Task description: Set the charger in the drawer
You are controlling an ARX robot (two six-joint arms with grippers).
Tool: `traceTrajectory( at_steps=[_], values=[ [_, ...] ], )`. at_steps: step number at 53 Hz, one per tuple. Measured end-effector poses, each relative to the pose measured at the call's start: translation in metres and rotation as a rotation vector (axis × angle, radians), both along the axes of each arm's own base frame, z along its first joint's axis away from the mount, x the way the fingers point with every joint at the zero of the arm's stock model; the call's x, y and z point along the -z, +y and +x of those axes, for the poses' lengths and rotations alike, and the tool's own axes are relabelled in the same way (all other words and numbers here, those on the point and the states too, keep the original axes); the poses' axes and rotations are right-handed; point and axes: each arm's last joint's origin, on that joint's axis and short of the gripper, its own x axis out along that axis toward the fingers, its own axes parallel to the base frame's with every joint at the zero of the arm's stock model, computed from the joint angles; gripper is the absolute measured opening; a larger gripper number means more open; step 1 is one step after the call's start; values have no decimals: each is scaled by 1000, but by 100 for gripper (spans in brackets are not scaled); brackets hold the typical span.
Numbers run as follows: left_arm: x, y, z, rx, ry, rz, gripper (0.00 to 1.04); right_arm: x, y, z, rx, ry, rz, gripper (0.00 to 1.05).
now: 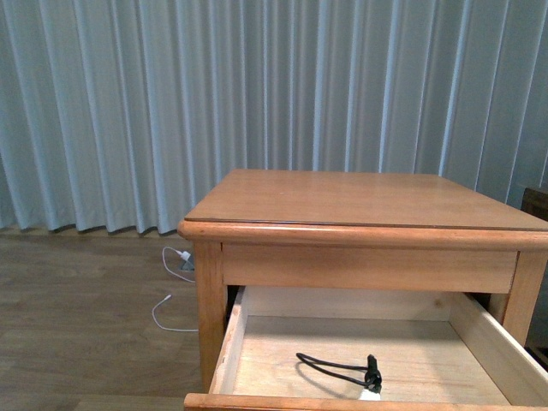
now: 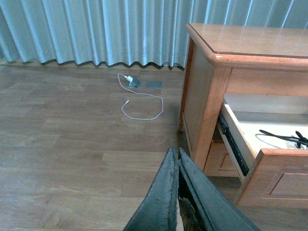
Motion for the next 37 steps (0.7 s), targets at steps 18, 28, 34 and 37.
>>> traceTrajectory(
  at_steps=[18,28,34,37],
  values=[
    [12,0,-1,0,-10,0,4,0,0,0,0,0,0,97],
    [12,0,-1,0,-10,0,4,0,0,0,0,0,0,97],
    [12,0,-1,0,-11,0,4,1,1,0,80,14,-20,97],
    [12,0,-1,0,-11,0,16,6,3,1,200,72,-46,97]
  ],
)
